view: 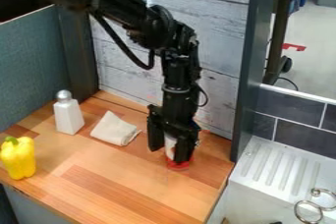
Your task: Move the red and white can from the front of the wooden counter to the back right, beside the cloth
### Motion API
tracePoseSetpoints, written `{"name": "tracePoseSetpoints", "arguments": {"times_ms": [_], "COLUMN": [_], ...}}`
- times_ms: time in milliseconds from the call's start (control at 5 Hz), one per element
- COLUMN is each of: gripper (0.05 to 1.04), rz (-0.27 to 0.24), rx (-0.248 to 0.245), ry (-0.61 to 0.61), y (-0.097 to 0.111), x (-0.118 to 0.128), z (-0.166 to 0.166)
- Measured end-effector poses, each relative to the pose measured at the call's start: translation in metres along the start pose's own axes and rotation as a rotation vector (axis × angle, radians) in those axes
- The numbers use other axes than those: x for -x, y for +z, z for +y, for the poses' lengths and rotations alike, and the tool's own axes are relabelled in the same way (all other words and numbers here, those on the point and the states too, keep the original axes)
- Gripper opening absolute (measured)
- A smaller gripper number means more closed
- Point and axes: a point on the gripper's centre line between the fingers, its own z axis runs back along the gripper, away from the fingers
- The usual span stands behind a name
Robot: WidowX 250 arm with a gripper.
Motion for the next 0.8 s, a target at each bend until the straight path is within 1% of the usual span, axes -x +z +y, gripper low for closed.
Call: {"name": "tracePoseSetpoints", "arguments": {"times_ms": [200,400,600,800], "gripper": [1.001,1.001,1.001,1.001], "rz": [-0.009,-0.004,-0.001,0.058], "rx": [-0.002,-0.002,-0.019,-0.016], "ry": [0.041,0.086,0.098,0.097], "y": [0.007,0.015,0.039,0.047], "x": [-0.002,0.011,0.028,0.050], "z": [0.007,0.014,0.012,0.013]}}
